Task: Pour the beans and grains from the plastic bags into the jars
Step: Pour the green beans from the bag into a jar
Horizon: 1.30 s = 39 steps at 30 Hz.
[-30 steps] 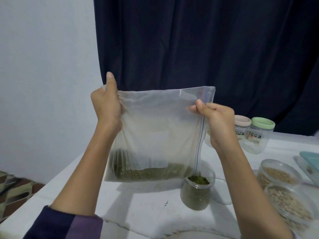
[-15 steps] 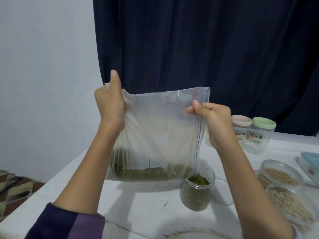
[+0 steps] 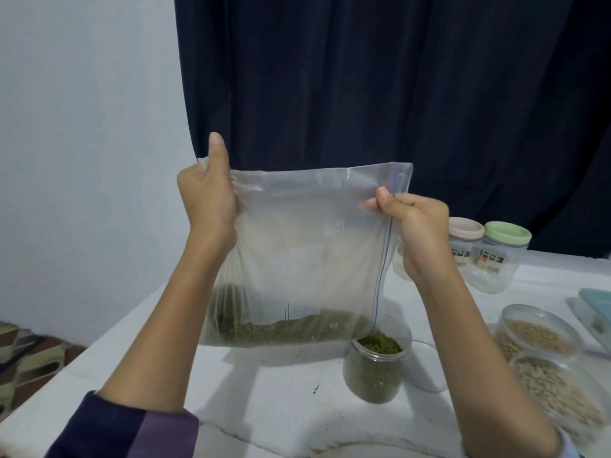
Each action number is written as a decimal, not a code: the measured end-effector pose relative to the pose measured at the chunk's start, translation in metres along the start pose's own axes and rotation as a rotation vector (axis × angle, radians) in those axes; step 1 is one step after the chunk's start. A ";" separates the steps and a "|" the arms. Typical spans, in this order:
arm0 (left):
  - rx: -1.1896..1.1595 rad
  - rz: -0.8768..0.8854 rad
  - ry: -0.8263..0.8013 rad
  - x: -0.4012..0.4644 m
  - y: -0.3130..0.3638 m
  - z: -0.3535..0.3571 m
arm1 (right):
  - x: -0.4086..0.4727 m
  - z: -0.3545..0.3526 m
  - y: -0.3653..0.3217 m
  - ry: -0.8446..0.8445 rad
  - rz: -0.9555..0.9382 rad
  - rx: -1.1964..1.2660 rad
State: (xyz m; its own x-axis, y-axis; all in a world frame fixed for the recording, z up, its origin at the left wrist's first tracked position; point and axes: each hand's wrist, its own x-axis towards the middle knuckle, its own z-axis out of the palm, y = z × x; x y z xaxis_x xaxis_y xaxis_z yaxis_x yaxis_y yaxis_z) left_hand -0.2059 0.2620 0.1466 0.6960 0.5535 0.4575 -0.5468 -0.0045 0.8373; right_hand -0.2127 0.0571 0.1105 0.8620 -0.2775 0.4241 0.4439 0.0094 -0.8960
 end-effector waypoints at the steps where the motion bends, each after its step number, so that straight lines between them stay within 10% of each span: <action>1: 0.007 0.000 0.006 0.001 0.000 0.000 | 0.000 0.000 0.000 0.015 -0.010 0.008; 39: -0.026 0.028 0.036 0.009 0.004 -0.011 | -0.015 0.003 -0.012 -0.088 0.011 -0.011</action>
State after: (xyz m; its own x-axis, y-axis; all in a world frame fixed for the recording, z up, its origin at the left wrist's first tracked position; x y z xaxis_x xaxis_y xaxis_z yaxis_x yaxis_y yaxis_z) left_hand -0.2070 0.2765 0.1506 0.6632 0.5829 0.4695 -0.5781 0.0006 0.8160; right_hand -0.2300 0.0637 0.1159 0.8853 -0.1921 0.4235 0.4318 0.0014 -0.9020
